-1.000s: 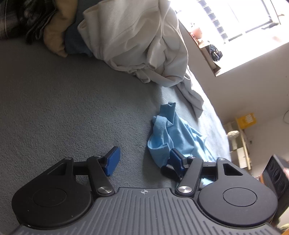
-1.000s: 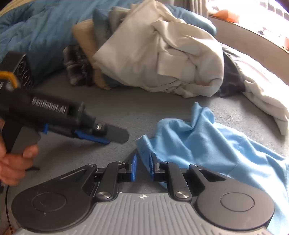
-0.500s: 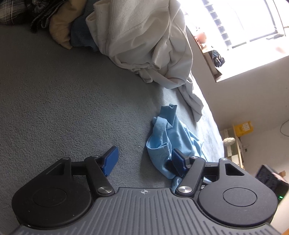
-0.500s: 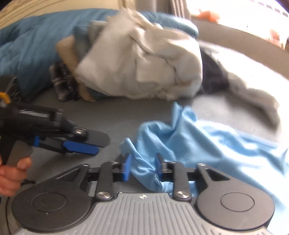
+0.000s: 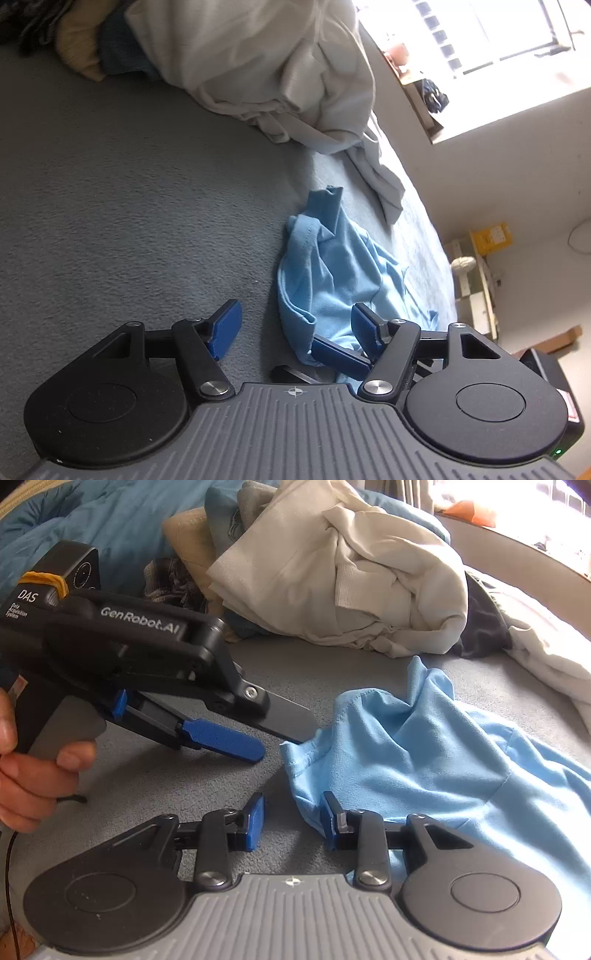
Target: Fold clothes
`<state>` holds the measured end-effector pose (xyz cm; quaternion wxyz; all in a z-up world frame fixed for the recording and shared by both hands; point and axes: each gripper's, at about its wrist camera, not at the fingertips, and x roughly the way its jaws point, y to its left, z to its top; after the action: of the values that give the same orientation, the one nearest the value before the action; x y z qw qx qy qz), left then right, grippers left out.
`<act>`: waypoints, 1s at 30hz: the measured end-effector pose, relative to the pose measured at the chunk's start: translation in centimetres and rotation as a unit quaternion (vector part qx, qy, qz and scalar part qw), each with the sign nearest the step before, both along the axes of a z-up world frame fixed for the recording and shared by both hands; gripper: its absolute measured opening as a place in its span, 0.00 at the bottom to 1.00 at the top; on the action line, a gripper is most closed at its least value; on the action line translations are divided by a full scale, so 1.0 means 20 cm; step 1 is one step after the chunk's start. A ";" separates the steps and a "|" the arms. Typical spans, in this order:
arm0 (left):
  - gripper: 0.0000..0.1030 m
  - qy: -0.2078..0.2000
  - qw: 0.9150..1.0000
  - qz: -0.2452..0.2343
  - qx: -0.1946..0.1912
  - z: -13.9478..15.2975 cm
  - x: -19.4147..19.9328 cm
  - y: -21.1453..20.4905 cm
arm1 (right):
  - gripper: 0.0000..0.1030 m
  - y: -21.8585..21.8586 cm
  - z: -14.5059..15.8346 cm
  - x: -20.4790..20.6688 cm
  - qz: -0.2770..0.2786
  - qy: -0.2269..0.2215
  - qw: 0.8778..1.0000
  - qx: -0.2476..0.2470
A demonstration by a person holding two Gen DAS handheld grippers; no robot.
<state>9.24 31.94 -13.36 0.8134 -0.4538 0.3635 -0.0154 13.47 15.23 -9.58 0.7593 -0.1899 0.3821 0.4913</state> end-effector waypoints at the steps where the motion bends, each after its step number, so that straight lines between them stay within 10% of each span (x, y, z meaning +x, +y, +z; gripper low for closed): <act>1: 0.59 0.001 1.000 -0.003 0.013 0.01 0.01 -0.01 | 0.34 0.00 0.00 0.00 0.001 -0.002 1.000 0.001; 8: 0.05 0.005 0.994 -0.012 0.106 0.02 0.03 -0.08 | 0.34 -0.06 0.04 0.05 -0.016 0.017 1.000 0.018; 14: 0.02 -0.043 0.983 0.004 0.181 0.11 -0.09 -0.18 | 0.34 -0.19 0.19 0.31 -0.095 0.050 0.993 0.045; 21: 0.02 -0.094 0.940 -0.054 0.324 0.16 -0.12 -0.43 | 0.34 -0.01 0.28 0.60 -0.165 0.086 0.982 0.038; 30: 0.02 -0.118 0.900 -0.099 0.408 0.13 -0.12 -0.55 | 0.32 0.32 0.17 0.65 -0.146 0.105 0.983 -0.048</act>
<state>6.75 20.88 -10.82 0.9585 -0.0386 0.2826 0.0005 26.45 21.56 -6.09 0.7687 -0.1158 0.5062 0.3735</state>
